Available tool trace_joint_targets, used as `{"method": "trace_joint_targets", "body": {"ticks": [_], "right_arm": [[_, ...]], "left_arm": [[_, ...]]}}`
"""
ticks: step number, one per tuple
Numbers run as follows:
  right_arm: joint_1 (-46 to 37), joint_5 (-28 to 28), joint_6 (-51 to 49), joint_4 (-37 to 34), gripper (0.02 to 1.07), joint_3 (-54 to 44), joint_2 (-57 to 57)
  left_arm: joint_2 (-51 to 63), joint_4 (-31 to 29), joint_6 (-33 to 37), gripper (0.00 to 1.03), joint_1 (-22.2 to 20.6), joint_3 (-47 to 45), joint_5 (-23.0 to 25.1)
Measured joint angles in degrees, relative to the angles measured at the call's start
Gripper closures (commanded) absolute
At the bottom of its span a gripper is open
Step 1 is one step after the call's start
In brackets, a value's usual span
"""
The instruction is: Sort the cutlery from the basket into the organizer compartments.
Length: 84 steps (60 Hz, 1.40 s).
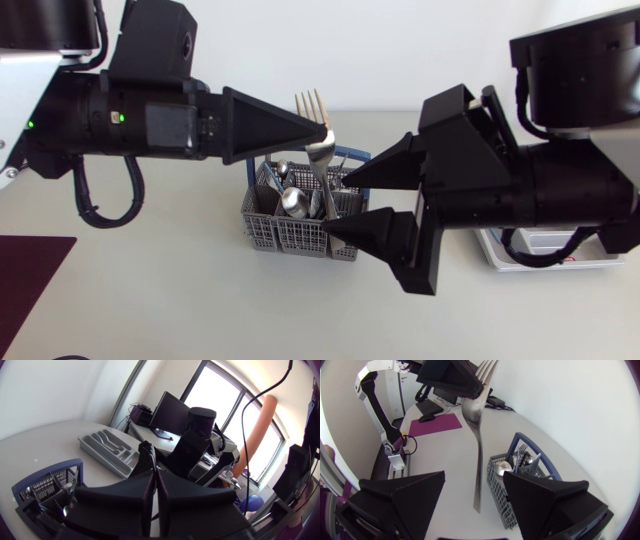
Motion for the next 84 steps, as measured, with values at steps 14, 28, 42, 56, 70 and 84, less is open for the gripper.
{"method": "trace_joint_targets", "body": {"ticks": [14,28,42,56,70,84], "right_arm": [[0.00,-1.38,-0.02,2.45,0.47,0.44,1.57],[0.00,-1.62,-0.02,3.58,0.70,0.55,2.86],[-0.66,-2.62,-0.02,3.72,1.02,0.66,4.15],[-0.68,-3.04,0.17,3.63,1.02,0.66,4.28],[-1.38,-2.47,0.22,0.76,1.02,0.74,4.02],[-4.94,-0.90,0.17,-3.06,1.02,0.72,0.13]], "left_arm": [[1.38,-0.22,-1.07,1.00,-0.04,0.31,1.66],[1.38,-0.17,-1.31,1.00,-0.02,0.39,2.75],[1.38,-0.17,-1.90,1.00,0.00,0.39,3.34],[1.49,-0.11,-1.90,0.96,0.66,0.39,3.34],[1.90,2.19,-4.07,0.50,4.79,1.27,3.72],[3.63,4.87,-5.68,0.46,15.13,8.31,0.76]]}}
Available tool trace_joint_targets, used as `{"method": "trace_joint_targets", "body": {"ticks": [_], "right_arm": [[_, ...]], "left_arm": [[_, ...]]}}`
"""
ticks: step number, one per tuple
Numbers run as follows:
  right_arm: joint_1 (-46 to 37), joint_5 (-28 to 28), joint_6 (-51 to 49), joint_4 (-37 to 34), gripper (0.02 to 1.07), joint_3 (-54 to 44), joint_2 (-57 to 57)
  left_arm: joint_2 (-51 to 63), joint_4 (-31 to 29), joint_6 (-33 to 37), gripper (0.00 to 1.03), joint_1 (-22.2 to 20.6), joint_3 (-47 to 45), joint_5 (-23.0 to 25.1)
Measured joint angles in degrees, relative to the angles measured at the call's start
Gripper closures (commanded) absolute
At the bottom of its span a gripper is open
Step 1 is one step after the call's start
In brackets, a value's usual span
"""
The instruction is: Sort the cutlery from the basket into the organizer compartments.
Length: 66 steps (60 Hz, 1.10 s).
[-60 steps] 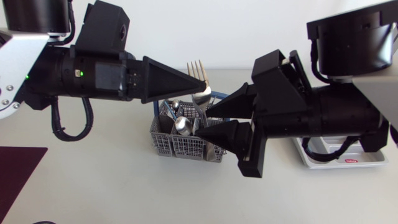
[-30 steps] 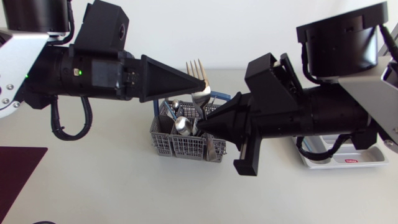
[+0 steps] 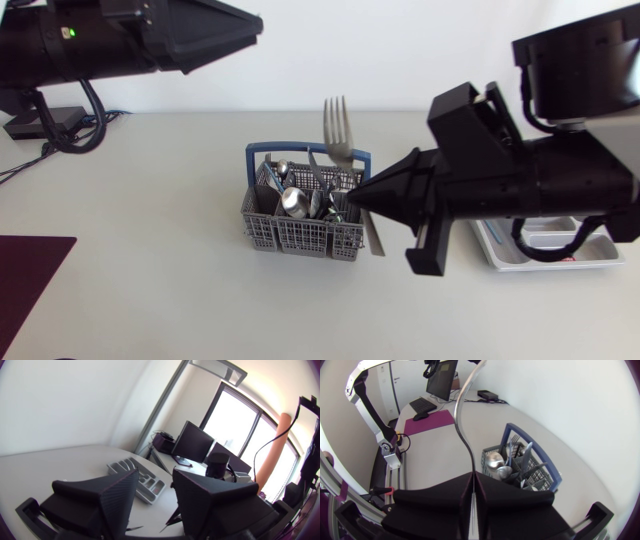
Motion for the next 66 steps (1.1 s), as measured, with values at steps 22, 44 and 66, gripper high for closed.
{"method": "trace_joint_targets", "body": {"ticks": [22,44,66], "right_arm": [[-26.45,0.26,-3.19,-4.02,1.02,-2.10,-5.01],[-48.85,5.84,-8.17,4.26,1.02,-2.12,12.15],[-56.15,15.23,-9.14,12.98,1.02,9.16,33.24]], "left_arm": [[-0.09,-16.85,18.71,0.47,-6.40,0.48,-19.69],[-0.55,-18.03,26.25,0.50,-17.09,-3.15,-38.34],[-0.44,-16.33,28.44,0.50,-21.46,-7.45,-46.64]]}}
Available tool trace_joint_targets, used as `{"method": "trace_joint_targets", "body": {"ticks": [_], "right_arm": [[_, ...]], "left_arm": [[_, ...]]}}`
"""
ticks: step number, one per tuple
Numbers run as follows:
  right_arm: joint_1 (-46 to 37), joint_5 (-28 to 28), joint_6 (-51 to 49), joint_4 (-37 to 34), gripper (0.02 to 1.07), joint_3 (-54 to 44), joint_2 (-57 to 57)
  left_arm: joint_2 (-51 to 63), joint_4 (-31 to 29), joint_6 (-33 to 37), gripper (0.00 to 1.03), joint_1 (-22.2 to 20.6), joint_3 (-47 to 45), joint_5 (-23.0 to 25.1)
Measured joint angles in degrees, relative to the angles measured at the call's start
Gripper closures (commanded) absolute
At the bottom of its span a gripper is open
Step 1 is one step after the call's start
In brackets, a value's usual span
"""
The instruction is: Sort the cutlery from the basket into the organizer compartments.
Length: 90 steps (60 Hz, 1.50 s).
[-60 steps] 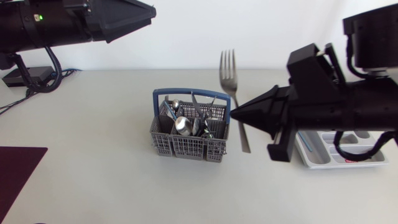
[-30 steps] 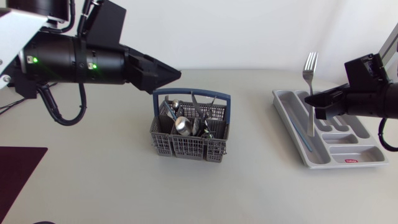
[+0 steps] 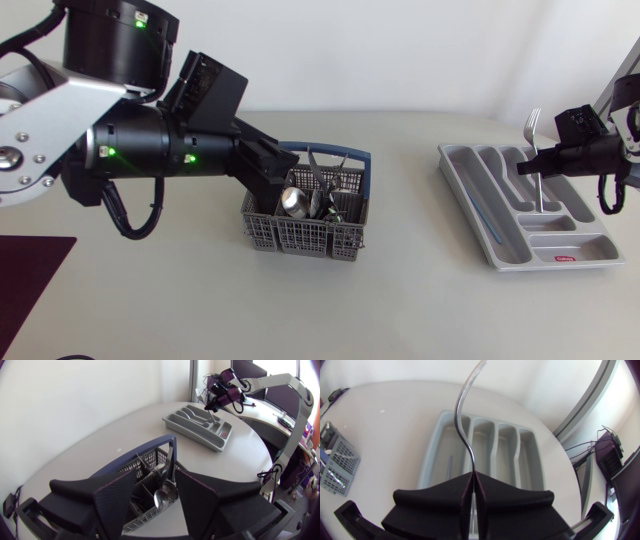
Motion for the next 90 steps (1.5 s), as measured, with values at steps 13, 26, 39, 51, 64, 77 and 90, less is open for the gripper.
{"method": "trace_joint_targets", "body": {"ticks": [13,26,39,51,64,77,90], "right_arm": [[-0.72,4.52,0.09,3.06,1.02,8.07,10.84],[-1.40,9.03,0.26,5.60,1.02,13.88,19.23],[-2.29,11.91,1.07,3.19,1.02,21.59,27.10],[-2.03,13.38,1.77,0.96,1.01,26.14,31.89],[-1.29,14.51,2.05,-0.44,0.93,27.96,33.92],[-0.63,14.84,2.89,-1.55,0.61,27.96,34.56],[-0.66,14.62,3.06,-1.57,0.38,25.77,32.55]], "left_arm": [[0.00,0.37,0.55,0.50,-0.48,-0.15,-1.27],[0.00,0.76,0.59,0.50,-2.67,-0.39,-3.30],[0.00,1.70,0.61,0.50,-3.08,-1.36,-3.80],[0.00,1.73,0.61,0.50,-3.19,-1.44,-3.85],[0.00,1.73,0.61,0.50,-3.34,-1.44,-3.87],[0.00,1.75,0.61,0.50,-3.56,-1.62,-3.89],[0.00,1.75,0.63,0.50,-3.82,-1.77,-4.28]]}}
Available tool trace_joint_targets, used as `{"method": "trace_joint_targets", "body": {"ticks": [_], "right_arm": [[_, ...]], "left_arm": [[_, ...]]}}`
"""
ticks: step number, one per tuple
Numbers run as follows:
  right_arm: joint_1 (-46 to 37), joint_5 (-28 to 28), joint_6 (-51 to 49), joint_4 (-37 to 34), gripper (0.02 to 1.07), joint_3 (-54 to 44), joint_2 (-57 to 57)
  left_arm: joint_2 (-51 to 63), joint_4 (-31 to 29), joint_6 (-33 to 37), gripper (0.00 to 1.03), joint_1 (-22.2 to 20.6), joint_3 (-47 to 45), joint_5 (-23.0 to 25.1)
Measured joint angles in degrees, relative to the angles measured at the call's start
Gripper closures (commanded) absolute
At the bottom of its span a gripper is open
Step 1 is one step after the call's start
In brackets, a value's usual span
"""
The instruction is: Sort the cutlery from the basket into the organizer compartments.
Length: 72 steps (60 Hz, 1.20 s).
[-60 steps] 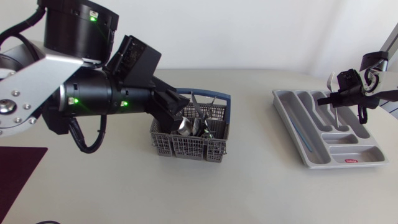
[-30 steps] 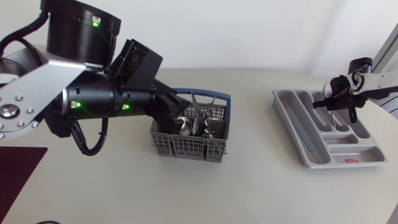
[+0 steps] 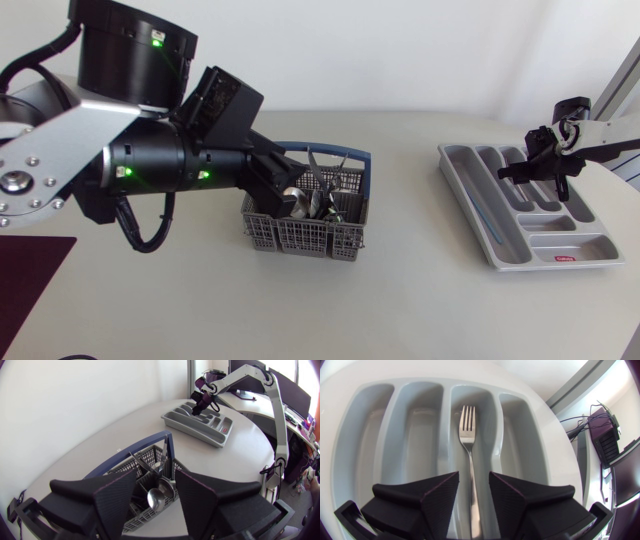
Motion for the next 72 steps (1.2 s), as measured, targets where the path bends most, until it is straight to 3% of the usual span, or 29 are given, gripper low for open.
{"method": "trace_joint_targets", "body": {"ticks": [17,29,50,72], "right_arm": [[0.52,-9.25,-0.33,1.22,0.37,-14.80,-21.35],[3.69,-16.28,-2.69,1.99,0.37,-27.67,-37.13],[12.83,-18.23,-4.79,1.01,0.34,-42.64,-53.86],[18.78,-17.55,-4.74,-0.44,0.34,-46.86,-59.21]], "left_arm": [[0.00,0.13,0.17,0.50,-1.68,-0.24,-0.85],[-0.02,0.07,4.87,0.51,-6.71,-2.43,-1.03],[2.36,1.27,14.03,0.51,-8.94,-2.54,-1.31],[5.81,7.85,20.96,0.51,-10.38,-7.85,-4.31]]}}
